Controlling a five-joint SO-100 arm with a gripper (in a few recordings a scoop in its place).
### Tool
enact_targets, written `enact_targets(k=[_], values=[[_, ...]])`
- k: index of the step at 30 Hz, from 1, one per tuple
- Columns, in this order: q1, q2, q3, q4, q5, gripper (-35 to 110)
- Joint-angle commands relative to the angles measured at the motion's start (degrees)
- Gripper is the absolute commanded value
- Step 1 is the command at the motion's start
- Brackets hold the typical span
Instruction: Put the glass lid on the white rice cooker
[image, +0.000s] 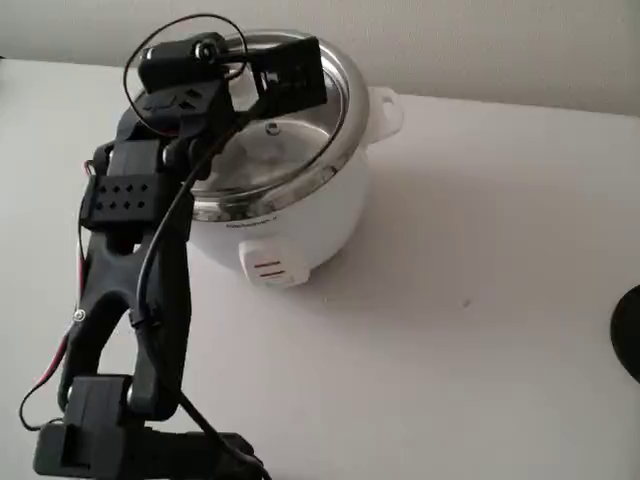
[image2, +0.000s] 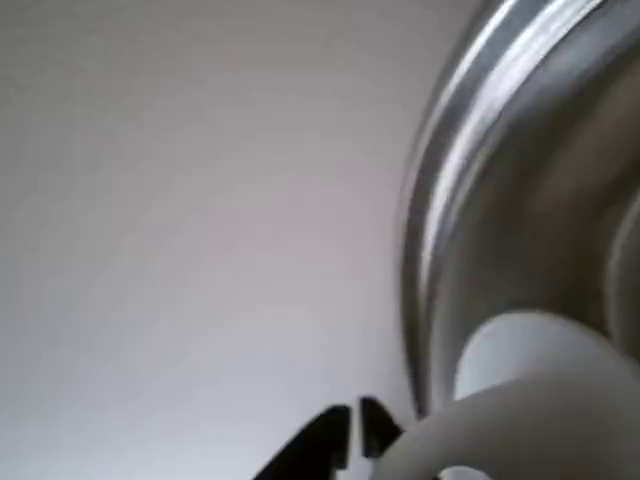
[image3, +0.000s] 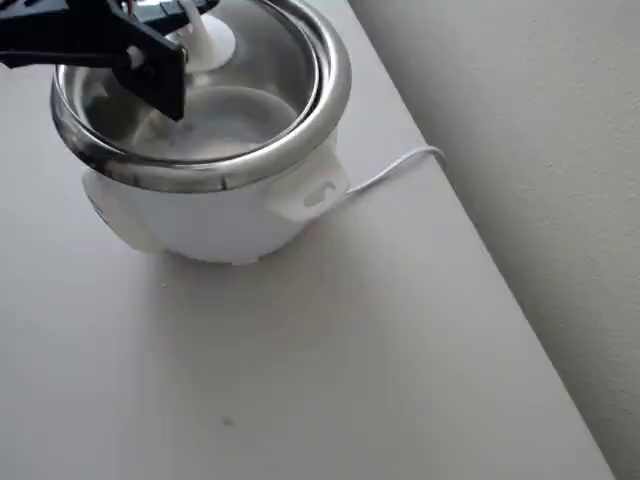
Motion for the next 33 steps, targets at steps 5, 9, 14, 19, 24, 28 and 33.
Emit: enact_targets(k=[5,9,14,19,24,28,33], values=[[2.81,4.13,-11.07,-4.31,0.35,0],[3.25,7.03,-10.55,-4.48,0.53,0],[3.16,9.58,-10.37,-3.78,0.70,0],[3.16,11.51,-10.37,-3.25,1.32,0],[2.90,14.06,-10.37,-2.72,1.14,0],[2.81,15.47,-10.90,-2.64,0.97,0],[2.99,15.03,-10.63,-2.64,0.88,0]])
